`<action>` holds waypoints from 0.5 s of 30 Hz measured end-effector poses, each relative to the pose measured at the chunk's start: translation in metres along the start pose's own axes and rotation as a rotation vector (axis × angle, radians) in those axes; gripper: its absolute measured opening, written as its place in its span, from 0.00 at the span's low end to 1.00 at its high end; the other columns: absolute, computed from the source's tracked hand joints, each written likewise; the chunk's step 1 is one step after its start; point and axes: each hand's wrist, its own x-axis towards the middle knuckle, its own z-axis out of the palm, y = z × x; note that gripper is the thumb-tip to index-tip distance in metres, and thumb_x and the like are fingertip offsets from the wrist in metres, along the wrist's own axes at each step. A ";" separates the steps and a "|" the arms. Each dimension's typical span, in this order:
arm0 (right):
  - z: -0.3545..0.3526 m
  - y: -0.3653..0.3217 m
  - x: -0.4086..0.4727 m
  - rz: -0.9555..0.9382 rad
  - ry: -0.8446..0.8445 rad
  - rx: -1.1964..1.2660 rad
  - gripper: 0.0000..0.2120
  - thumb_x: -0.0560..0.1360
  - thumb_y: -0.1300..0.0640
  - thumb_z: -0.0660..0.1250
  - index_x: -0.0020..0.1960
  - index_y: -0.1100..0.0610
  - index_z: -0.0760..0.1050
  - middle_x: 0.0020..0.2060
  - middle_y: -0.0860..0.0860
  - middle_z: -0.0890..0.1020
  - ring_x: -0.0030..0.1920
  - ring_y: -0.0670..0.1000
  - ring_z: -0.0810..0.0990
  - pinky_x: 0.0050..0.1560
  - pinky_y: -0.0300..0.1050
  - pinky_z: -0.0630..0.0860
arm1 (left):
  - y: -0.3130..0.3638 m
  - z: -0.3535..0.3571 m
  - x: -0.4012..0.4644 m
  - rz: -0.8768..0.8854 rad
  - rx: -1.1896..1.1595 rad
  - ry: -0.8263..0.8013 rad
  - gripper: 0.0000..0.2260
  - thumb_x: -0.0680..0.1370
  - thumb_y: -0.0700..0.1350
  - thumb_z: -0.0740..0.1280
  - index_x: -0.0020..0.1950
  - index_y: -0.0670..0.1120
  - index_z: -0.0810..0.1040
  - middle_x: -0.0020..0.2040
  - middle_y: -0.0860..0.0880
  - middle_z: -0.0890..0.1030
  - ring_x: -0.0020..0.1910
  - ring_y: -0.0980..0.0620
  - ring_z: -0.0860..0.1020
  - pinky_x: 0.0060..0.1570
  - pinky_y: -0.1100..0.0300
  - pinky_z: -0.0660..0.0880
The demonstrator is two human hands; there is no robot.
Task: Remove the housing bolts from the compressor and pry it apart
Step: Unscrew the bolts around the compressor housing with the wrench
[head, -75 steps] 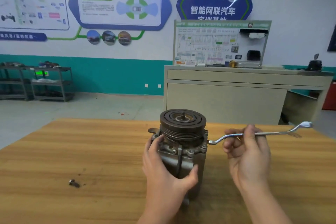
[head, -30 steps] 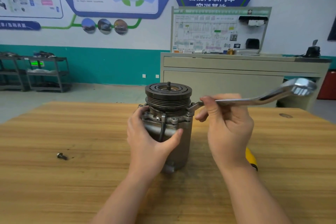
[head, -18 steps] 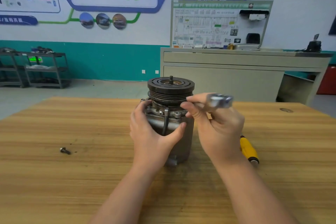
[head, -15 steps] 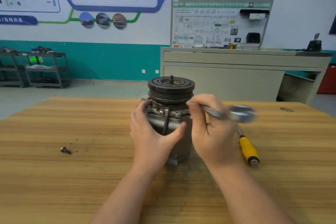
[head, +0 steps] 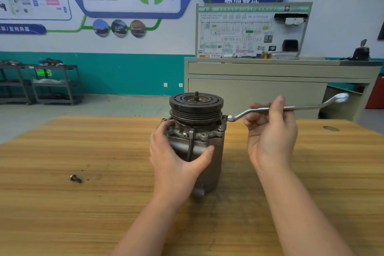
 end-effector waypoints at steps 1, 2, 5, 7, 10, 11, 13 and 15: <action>0.001 0.000 -0.003 -0.083 -0.025 -0.083 0.11 0.83 0.53 0.56 0.44 0.54 0.69 0.31 0.51 0.83 0.23 0.47 0.77 0.26 0.37 0.73 | 0.000 0.000 0.000 0.000 0.000 0.003 0.39 0.59 0.66 0.70 0.65 0.64 0.56 0.64 0.59 0.64 0.67 0.58 0.63 0.71 0.45 0.62; 0.001 -0.001 -0.007 -0.155 -0.057 -0.155 0.10 0.82 0.53 0.57 0.43 0.53 0.70 0.31 0.51 0.83 0.22 0.47 0.77 0.26 0.37 0.72 | 0.000 0.000 0.000 -0.002 -0.002 0.005 0.39 0.59 0.66 0.70 0.65 0.64 0.56 0.64 0.59 0.64 0.67 0.58 0.63 0.71 0.45 0.62; 0.002 -0.001 -0.020 -0.344 -0.171 -0.339 0.08 0.79 0.48 0.60 0.41 0.43 0.73 0.34 0.50 0.83 0.24 0.49 0.79 0.26 0.38 0.73 | 0.000 0.000 -0.001 -0.004 -0.007 0.002 0.39 0.58 0.66 0.70 0.65 0.64 0.57 0.64 0.59 0.64 0.68 0.58 0.64 0.71 0.45 0.62; 0.001 -0.002 -0.025 -0.467 -0.266 -0.401 0.07 0.79 0.45 0.62 0.42 0.40 0.73 0.34 0.47 0.83 0.25 0.47 0.80 0.28 0.38 0.74 | 0.001 -0.001 -0.001 -0.002 -0.002 0.000 0.39 0.58 0.66 0.70 0.65 0.63 0.57 0.64 0.59 0.64 0.68 0.57 0.64 0.71 0.45 0.62; -0.004 0.000 -0.028 -0.633 -0.420 -0.514 0.07 0.80 0.45 0.61 0.46 0.45 0.74 0.30 0.46 0.80 0.29 0.44 0.80 0.33 0.37 0.75 | 0.001 -0.001 0.000 0.003 0.002 0.005 0.39 0.59 0.66 0.70 0.65 0.63 0.57 0.64 0.59 0.64 0.68 0.57 0.64 0.71 0.45 0.63; -0.006 0.001 -0.028 -0.662 -0.444 -0.552 0.10 0.80 0.45 0.61 0.47 0.50 0.74 0.28 0.47 0.79 0.30 0.43 0.80 0.34 0.38 0.75 | 0.001 -0.001 0.000 0.006 0.004 0.010 0.39 0.59 0.66 0.70 0.65 0.63 0.57 0.64 0.58 0.64 0.68 0.57 0.64 0.70 0.44 0.63; -0.007 0.002 -0.029 -0.680 -0.469 -0.598 0.13 0.80 0.47 0.61 0.46 0.56 0.74 0.28 0.50 0.78 0.30 0.43 0.79 0.33 0.42 0.76 | 0.000 -0.001 0.000 0.011 0.007 0.014 0.39 0.59 0.66 0.70 0.65 0.62 0.57 0.64 0.58 0.64 0.67 0.57 0.64 0.70 0.44 0.63; -0.007 0.002 -0.031 -0.718 -0.521 -0.627 0.11 0.80 0.49 0.61 0.47 0.56 0.74 0.29 0.49 0.77 0.31 0.42 0.79 0.33 0.42 0.76 | 0.000 0.000 0.000 0.017 0.010 0.016 0.39 0.59 0.66 0.70 0.65 0.62 0.58 0.64 0.58 0.64 0.67 0.57 0.64 0.70 0.44 0.63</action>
